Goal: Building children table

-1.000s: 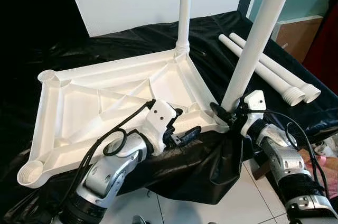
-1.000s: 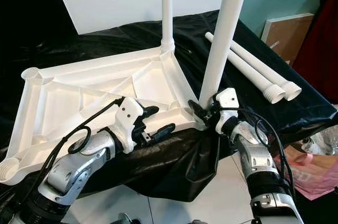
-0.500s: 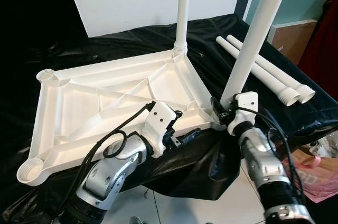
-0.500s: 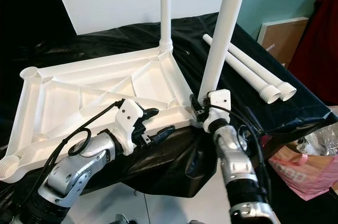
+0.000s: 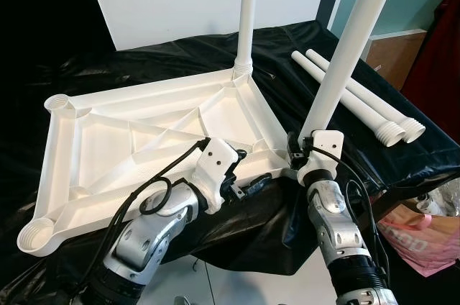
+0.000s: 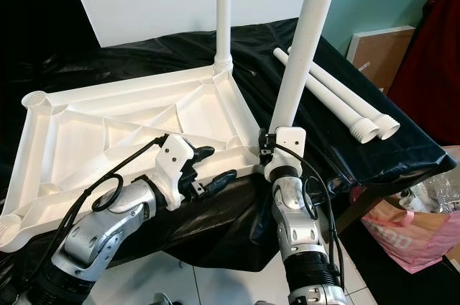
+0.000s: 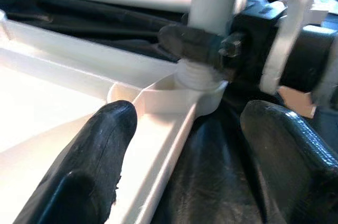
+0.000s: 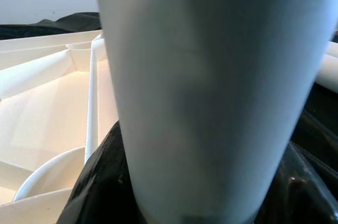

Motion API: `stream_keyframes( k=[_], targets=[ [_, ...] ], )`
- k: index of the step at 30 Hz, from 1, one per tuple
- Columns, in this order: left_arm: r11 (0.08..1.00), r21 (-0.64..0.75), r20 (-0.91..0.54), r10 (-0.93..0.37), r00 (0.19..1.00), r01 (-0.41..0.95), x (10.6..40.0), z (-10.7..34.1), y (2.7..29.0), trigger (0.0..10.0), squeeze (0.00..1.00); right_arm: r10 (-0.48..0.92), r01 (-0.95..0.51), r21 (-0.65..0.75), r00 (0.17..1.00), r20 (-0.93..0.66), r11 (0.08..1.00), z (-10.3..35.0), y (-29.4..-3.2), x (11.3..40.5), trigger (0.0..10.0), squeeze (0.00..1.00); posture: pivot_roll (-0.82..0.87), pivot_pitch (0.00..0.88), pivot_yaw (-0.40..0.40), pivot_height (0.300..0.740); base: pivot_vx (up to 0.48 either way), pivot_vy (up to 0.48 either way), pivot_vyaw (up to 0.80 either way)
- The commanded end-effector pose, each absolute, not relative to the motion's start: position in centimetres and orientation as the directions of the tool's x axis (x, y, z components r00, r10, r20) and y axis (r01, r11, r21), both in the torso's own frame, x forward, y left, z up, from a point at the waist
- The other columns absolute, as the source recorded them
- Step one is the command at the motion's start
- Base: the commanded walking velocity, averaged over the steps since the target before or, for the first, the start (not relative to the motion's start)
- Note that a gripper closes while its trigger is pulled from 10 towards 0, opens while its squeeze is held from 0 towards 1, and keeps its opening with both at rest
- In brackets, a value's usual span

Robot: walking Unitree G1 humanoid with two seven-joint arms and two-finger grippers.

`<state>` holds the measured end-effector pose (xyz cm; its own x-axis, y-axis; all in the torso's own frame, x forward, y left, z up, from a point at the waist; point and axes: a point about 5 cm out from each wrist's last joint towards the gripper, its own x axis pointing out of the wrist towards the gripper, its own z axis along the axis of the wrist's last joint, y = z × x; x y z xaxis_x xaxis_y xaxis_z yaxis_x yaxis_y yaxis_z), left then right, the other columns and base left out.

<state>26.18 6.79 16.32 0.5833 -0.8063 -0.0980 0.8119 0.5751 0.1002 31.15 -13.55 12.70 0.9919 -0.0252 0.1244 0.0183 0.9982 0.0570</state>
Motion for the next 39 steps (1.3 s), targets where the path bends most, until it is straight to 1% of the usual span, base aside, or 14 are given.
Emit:
stream_keyframes(
  k=[1,2,3,4,14,15,16,17,20,25,29,34,36,39],
  targets=[
    [0.547,0.103,-0.105,-0.825,0.556,0.831,26.3,16.3,7.0,10.0,0.0,-0.038,0.035,0.059,0.997,0.061,0.998,11.3,-13.9,30.6,10.0,0.0,-0.03,0.036,0.0,0.74,0.0,0.0,0.0],
    [0.547,0.103,-0.105,-0.825,0.556,0.831,26.3,16.3,7.0,10.0,0.0,-0.038,0.035,0.059,0.997,0.061,0.998,11.3,-13.9,30.6,10.0,0.0,-0.03,0.036,0.0,0.74,0.0,0.0,0.0],
    [0.546,0.107,-0.106,-0.824,0.556,0.831,26.2,16.3,7.0,10.0,0.0,-0.019,0.016,0.051,0.997,0.07,0.999,11.4,-13.9,30.5,10.0,0.67,-0.03,0.032,0.0,0.74,0.0,0.0,0.0],
    [0.547,0.108,-0.105,-0.824,0.557,0.83,26.3,16.3,7.1,10.0,0.0,-0.012,0.008,0.057,0.997,0.073,0.998,11.4,-14.0,30.5,10.0,1.0,-0.03,0.033,0.0,0.74,0.0,0.0,0.0],
    [0.551,0.113,-0.103,-0.821,0.562,0.827,26.3,16.3,7.1,10.0,0.0,0.014,-0.019,0.043,0.993,0.115,0.999,11.9,-14.6,30.3,10.0,1.0,-0.03,0.033,-0.001,0.74,0.0,0.0,0.0],
    [0.554,0.112,-0.104,-0.819,0.564,0.825,26.4,16.3,7.2,10.0,0.0,0.028,-0.034,0.04,0.992,0.121,0.999,12.0,-14.8,30.2,10.0,0.13,-0.03,0.036,0.0,0.74,0.0,0.0,0.0],
    [0.554,0.112,-0.104,-0.819,0.564,0.825,26.4,16.3,7.2,10.0,0.0,0.028,-0.034,0.04,0.992,0.121,0.999,12.0,-14.8,30.2,10.0,0.13,-0.03,0.036,0.0,0.74,0.0,0.0,0.0],
    [0.556,0.114,-0.106,-0.817,0.566,0.823,26.4,16.2,7.2,10.0,0.0,0.039,-0.044,0.034,0.991,0.126,0.998,12.0,-14.9,30.1,10.0,0.0,-0.03,0.036,0.0,0.74,0.0,0.0,0.0],
    [0.559,0.112,-0.105,-0.815,0.569,0.822,26.5,16.2,7.2,10.0,0.0,0.071,-0.077,0.038,0.989,0.129,0.996,12.0,-14.9,29.8,10.0,0.0,-0.03,0.035,0.0,0.74,0.0,0.0,0.0],
    [0.562,0.113,-0.104,-0.813,0.572,0.819,26.6,16.2,7.3,10.0,0.0,0.083,-0.088,0.036,0.988,0.127,0.995,11.9,-15.0,29.7,10.0,0.0,-0.03,0.032,-0.001,0.74,0.0,0.0,0.0],
    [0.601,0.134,-0.122,-0.779,0.615,0.788,27.4,16.1,8.0,10.0,0.0,0.117,-0.121,0.019,0.984,0.136,0.992,11.8,-15.2,29.2,10.0,0.0,-0.03,0.025,0.0,0.74,0.0,0.0,0.0],
    [0.624,0.142,-0.135,-0.757,0.64,0.768,27.8,15.9,8.4,10.0,0.0,0.122,-0.126,0.021,0.983,0.137,0.992,11.7,-15.3,29.0,10.0,0.0,-0.03,0.03,0.003,0.74,0.0,0.0,0.0],
    [0.648,0.154,-0.15,-0.73,0.666,0.746,28.2,15.7,8.8,10.0,0.0,0.126,-0.13,0.019,0.983,0.137,0.991,11.7,-15.4,28.9,10.0,0.0,-0.03,0.033,0.005,0.74,0.0,0.0,0.0],
    [0.653,0.162,-0.16,-0.722,0.673,0.74,28.4,15.5,8.9,10.0,0.0,0.129,-0.132,0.019,0.982,0.135,0.991,11.6,-15.4,28.8,10.0,0.0,-0.04,0.033,0.006,0.74,0.0,0.0,0.0]
  ],
)
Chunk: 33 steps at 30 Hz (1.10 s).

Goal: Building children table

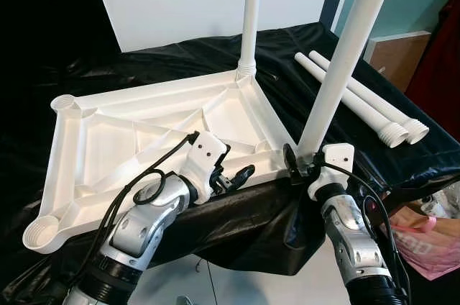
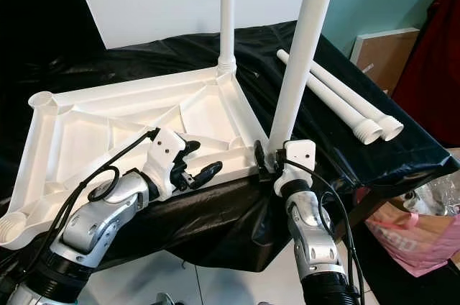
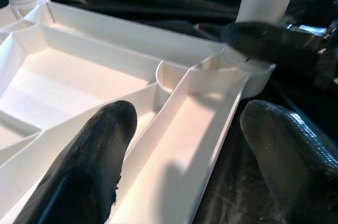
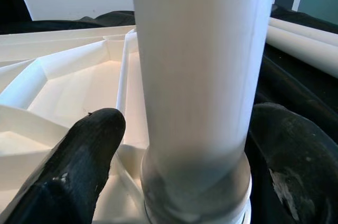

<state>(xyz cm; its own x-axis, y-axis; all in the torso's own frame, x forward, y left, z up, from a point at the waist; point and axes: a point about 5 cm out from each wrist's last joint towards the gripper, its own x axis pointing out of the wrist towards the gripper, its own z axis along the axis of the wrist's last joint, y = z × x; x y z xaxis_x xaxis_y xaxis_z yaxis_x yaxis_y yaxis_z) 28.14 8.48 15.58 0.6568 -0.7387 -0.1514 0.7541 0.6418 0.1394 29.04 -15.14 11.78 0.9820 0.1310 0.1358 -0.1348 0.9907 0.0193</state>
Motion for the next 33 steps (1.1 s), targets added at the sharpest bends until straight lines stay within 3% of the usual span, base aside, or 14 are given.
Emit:
stream_keyframes(
  k=[1,10,18,33],
  targets=[
    [0.66,0.167,-0.171,-0.712,0.681,0.732,28.6,15.3,9.0,10.0,0.0,0.131,-0.135,0.017,0.982,0.133,0.991,11.6,-15.5,28.7,10.0,0.0,-0.04,0.034,0.006,0.74,0.0,0.0,0.0],
    [0.703,0.193,-0.225,-0.647,0.729,0.684,29.5,14.5,9.8,10.0,0.0,0.146,-0.149,0.016,0.98,0.134,0.989,11.6,-15.6,28.6,10.0,0.0,-0.04,0.038,0.005,0.74,0.0,0.0,0.0],
    [0.789,0.246,-0.282,-0.498,0.82,0.564,31.3,13.7,11.3,10.0,0.0,0.161,-0.165,0.013,0.978,0.135,0.986,11.7,-15.7,28.5,10.0,0.0,-0.05,0.053,0.002,0.74,0.0,0.0,0.0],
    [0.761,0.278,-0.297,-0.513,0.806,0.587,31.7,14.2,11.7,10.0,0.0,0.184,-0.186,0.008,0.974,0.13,0.982,11.8,-16.0,28.6,10.0,0.0,-0.05,0.073,0.007,0.74,0.0,0.0,0.0]
  ],
)
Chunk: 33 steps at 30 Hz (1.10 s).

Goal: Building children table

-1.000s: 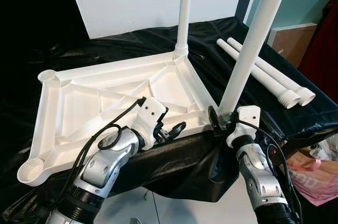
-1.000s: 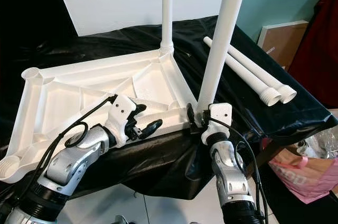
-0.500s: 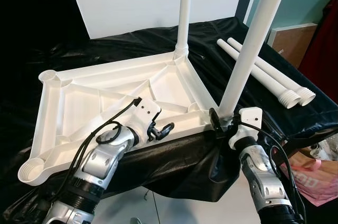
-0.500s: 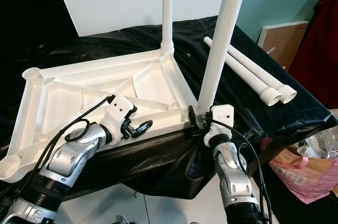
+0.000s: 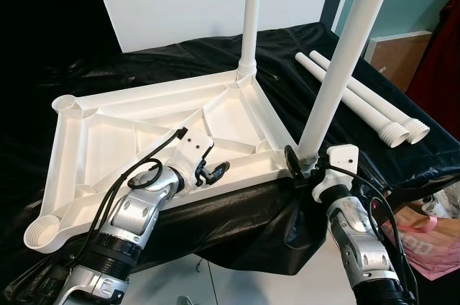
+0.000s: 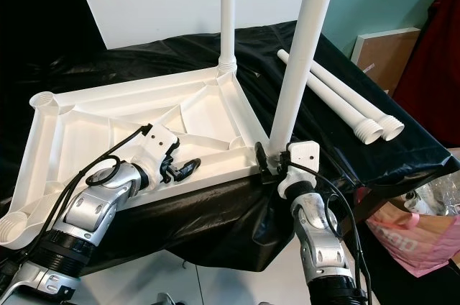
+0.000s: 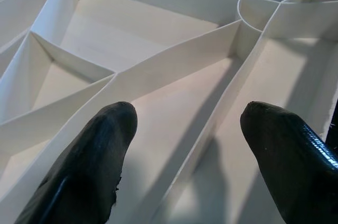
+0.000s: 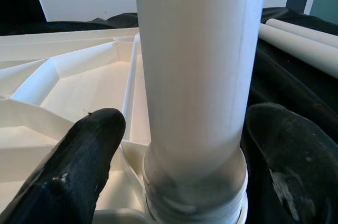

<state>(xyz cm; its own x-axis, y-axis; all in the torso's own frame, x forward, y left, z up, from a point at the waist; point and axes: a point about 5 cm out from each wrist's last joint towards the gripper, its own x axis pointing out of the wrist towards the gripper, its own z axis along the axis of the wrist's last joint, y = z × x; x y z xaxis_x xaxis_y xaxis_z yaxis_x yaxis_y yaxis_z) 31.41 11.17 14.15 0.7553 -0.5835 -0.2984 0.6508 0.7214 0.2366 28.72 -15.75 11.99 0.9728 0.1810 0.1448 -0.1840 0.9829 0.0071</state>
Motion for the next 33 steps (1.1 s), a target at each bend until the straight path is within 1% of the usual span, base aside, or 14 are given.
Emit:
stream_keyframes(
  k=[1,2,3,5,6,15,16,19,23,27,33],
  targets=[
    [0.746,0.274,-0.304,-0.532,0.79,0.607,31.6,14.1,11.7,10.0,0.0,0.187,-0.189,0.006,0.974,0.132,0.982,11.8,-16.0,28.6,10.0,0.0,-0.05,0.073,0.007,0.74,0.0,0.0,0.0],
    [0.746,0.274,-0.304,-0.532,0.79,0.607,31.6,14.1,11.7,10.0,0.0,0.187,-0.189,0.006,0.974,0.132,0.982,11.8,-16.0,28.6,10.0,0.0,-0.05,0.073,0.007,0.74,0.0,0.0,0.0],
    [0.725,0.271,-0.315,-0.555,0.77,0.634,31.4,14.1,11.6,10.0,0.0,0.189,-0.192,0.008,0.973,0.131,0.981,11.8,-16.0,28.6,10.0,0.0,-0.05,0.073,0.006,0.74,0.0,0.0,0.0],
    [0.725,0.271,-0.315,-0.555,0.77,0.634,31.4,14.1,11.6,10.0,0.0,0.189,-0.192,0.008,0.973,0.131,0.981,11.8,-16.0,28.6,10.0,0.0,-0.05,0.073,0.006,0.74,0.0,0.0,0.0],
    [0.707,0.266,-0.333,-0.571,0.75,0.656,31.1,13.9,11.5,10.0,0.0,0.188,-0.191,0.01,0.973,0.13,0.981,11.8,-16.1,28.6,10.0,0.0,-0.05,0.074,0.007,0.74,0.0,0.0,0.0],
    [0.683,0.274,-0.382,-0.569,0.728,0.677,31.0,13.2,11.4,10.0,0.0,0.191,-0.195,0.016,0.973,0.13,0.981,11.8,-15.9,28.5,10.0,0.0,-0.05,0.073,0.01,0.74,0.0,0.0,0.0],
    [0.678,0.271,-0.393,-0.57,0.721,0.684,31.0,13.1,11.4,10.0,0.0,0.193,-0.197,0.016,0.972,0.131,0.98,11.8,-15.9,28.5,10.0,0.0,-0.04,0.094,0.015,0.74,0.0,0.0,0.0],
    [0.674,0.242,-0.388,-0.592,0.706,0.698,31.0,13.4,11.2,10.0,0.0,0.189,-0.193,0.016,0.973,0.13,0.981,11.9,-16.0,28.6,10.0,0.0,-0.04,0.105,0.018,0.74,0.0,0.0,0.0],
    [0.659,0.221,-0.329,-0.644,0.691,0.719,30.8,14.2,10.8,10.0,0.0,0.187,-0.19,0.011,0.974,0.128,0.982,12.0,-16.3,28.6,10.0,0.0,-0.04,0.117,0.019,0.74,0.0,0.0,0.0],
    [0.651,0.214,-0.334,-0.652,0.681,0.728,30.7,14.1,10.7,10.0,0.0,0.183,-0.186,0.011,0.975,0.128,0.982,12.0,-16.4,28.7,10.0,0.0,-0.04,0.125,0.018,0.74,0.0,0.0,0.0],
    [0.636,0.209,-0.371,-0.652,0.662,0.743,30.9,13.8,10.9,10.0,0.0,0.195,-0.199,0.009,0.971,0.14,0.98,12.6,-16.2,29.3,10.0,0.0,-0.06,0.112,0.007,0.74,0.0,0.0,0.0]
  ],
)
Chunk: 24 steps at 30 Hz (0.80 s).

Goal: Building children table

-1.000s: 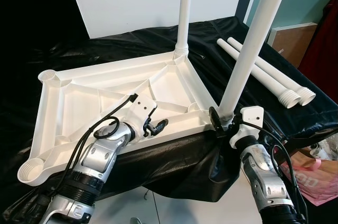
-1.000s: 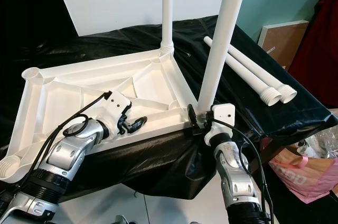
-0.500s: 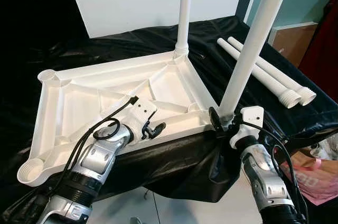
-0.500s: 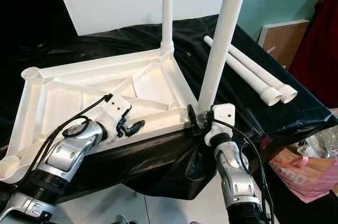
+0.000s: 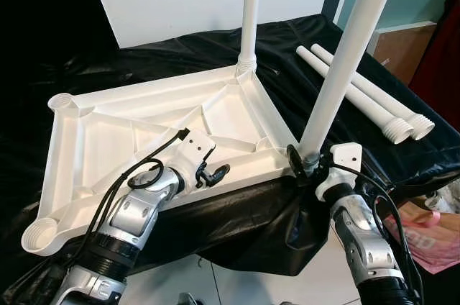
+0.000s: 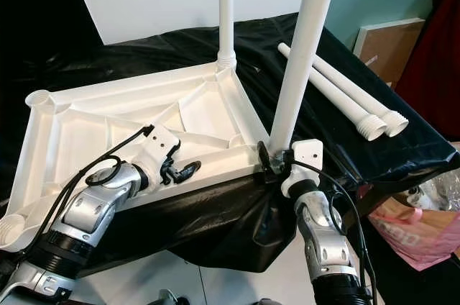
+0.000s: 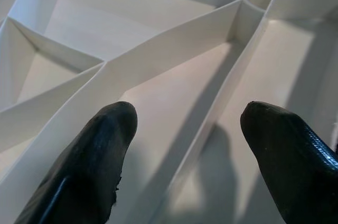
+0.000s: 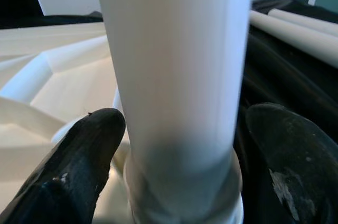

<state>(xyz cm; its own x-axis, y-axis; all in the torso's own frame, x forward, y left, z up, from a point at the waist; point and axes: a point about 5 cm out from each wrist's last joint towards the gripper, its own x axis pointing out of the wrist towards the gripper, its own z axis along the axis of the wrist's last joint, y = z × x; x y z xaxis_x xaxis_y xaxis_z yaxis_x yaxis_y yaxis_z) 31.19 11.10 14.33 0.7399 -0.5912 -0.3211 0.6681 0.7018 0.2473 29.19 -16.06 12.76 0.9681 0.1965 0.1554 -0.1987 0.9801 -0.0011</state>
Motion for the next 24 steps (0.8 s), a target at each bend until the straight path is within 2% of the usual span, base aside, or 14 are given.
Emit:
stream_keyframes(
  k=[1,2,13,16,24],
  targets=[
    [0.632,0.204,-0.374,-0.656,0.656,0.748,30.9,13.8,10.8,10.0,0.0,0.204,-0.207,0.006,0.968,0.146,0.978,12.8,-16.1,29.4,10.0,0.0,-0.06,0.117,0.011,0.74,0.0,0.0,0.0],
    [0.627,0.205,-0.377,-0.658,0.652,0.751,31.0,13.8,10.8,10.0,0.0,0.201,-0.204,0.005,0.969,0.146,0.979,12.9,-16.1,29.6,10.0,0.0,-0.06,0.138,0.018,0.74,0.0,0.0,0.0],
    [0.621,0.195,-0.382,-0.665,0.642,0.759,31.1,14.1,11.1,10.0,0.0,0.185,-0.186,-0.011,0.971,0.154,0.983,13.3,-16.8,29.8,10.0,0.0,-0.07,0.149,0.018,0.74,0.0,0.0,0.0],
    [0.634,0.193,-0.422,-0.635,0.647,0.749,31.4,13.7,11.6,10.0,0.0,0.182,-0.182,-0.015,0.97,0.158,0.983,13.5,-17.0,29.8,10.0,0.0,-0.07,0.169,0.03,0.74,0.0,0.0,0.0],
    [0.686,0.254,-0.487,-0.519,0.702,0.682,32.1,12.9,12.8,10.0,0.0,0.185,-0.184,-0.019,0.97,0.156,0.983,13.4,-16.9,29.7,10.0,0.0,-0.08,0.144,0.033,0.74,0.0,0.0,0.0]
  ],
)
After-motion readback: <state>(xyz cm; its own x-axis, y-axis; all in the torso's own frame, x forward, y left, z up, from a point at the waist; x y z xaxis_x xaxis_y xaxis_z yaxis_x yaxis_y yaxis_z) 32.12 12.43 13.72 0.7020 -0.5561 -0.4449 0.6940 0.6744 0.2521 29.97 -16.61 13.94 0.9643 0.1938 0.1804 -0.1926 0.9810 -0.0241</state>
